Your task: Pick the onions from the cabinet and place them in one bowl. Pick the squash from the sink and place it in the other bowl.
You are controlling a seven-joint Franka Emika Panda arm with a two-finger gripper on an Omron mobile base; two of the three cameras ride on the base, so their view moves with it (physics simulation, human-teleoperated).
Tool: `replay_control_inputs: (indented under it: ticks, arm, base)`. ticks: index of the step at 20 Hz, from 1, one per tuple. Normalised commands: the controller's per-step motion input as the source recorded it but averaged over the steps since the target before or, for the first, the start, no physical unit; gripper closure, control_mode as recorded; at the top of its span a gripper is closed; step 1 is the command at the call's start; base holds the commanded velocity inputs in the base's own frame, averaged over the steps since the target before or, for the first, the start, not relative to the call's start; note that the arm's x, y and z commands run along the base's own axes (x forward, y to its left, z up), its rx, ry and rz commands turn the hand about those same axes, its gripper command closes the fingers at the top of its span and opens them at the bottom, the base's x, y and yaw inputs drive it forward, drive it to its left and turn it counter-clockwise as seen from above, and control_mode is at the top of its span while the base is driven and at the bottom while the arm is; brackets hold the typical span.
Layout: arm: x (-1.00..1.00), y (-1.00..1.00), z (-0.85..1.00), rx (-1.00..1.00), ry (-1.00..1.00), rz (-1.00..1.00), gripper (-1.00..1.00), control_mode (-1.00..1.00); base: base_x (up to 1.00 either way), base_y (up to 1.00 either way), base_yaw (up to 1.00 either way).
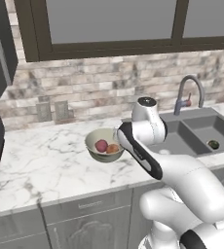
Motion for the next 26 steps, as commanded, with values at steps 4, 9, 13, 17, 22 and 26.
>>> replay_control_inputs:
  ticks: [4,9,13,17,22,26]
  arm:
    - [0.0,0.0,0.0,0.0,0.0,0.0,-1.0,1.0]
    - [0.0,0.0,0.0,0.0,0.0,0.0,-1.0,1.0]
    - [0.0,0.0,0.0,0.0,0.0,0.0,-1.0,1.0]
    - [0.0,0.0,0.0,0.0,0.0,0.0,-1.0,1.0]
    - [0.0,0.0,0.0,0.0,0.0,0.0,-1.0,1.0]
    - [0.0,0.0,0.0,0.0,0.0,0.0,-1.0,1.0]
  base:
    - [0.0,-0.46,0.26]
    - [-0.1,-0.59,0.18]
    - [-0.05,-0.77,0.06]
    - [0.0,-0.74,0.0]
    - [0.0,-0.78,0.0]
    - [0.03,-0.74,0.0]
